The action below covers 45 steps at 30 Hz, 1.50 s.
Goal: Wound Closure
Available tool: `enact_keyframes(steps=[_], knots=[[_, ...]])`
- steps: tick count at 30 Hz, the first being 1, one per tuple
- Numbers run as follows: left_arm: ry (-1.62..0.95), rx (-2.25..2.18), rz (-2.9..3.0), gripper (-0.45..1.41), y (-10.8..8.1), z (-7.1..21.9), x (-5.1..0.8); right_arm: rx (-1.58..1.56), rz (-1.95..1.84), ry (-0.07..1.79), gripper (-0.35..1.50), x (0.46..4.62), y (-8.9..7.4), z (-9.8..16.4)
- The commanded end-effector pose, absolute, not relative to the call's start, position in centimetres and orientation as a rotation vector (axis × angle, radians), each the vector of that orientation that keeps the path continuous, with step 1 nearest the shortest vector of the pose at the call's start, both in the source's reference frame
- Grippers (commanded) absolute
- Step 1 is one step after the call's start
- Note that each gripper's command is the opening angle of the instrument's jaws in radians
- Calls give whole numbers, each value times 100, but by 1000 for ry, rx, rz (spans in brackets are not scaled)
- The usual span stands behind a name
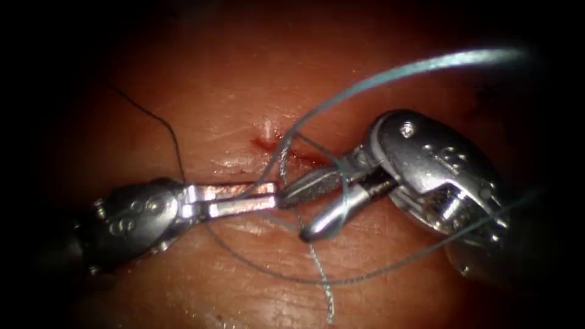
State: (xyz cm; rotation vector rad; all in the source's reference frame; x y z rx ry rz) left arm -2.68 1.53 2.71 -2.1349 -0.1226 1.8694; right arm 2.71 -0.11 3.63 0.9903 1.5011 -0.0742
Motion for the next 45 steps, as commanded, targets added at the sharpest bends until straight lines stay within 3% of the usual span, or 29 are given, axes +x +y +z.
enact_keyframes(steps=[1,18,38,42,45], knots=[[-127,-2131,1867,-45,156,279,-276,992,-101,1492,14,280,-4,370],[-140,-2138,1865,-45,173,288,-298,1051,-436,1253,27,292,7,366],[-170,-2153,1856,-45,159,270,-302,781,-719,934,25,321,4,372],[-176,-2150,1853,-45,158,270,-302,743,-765,856,41,321,-2,376],[-178,-2151,1852,-45,158,269,-301,743,-783,824,78,322,-12,377]])
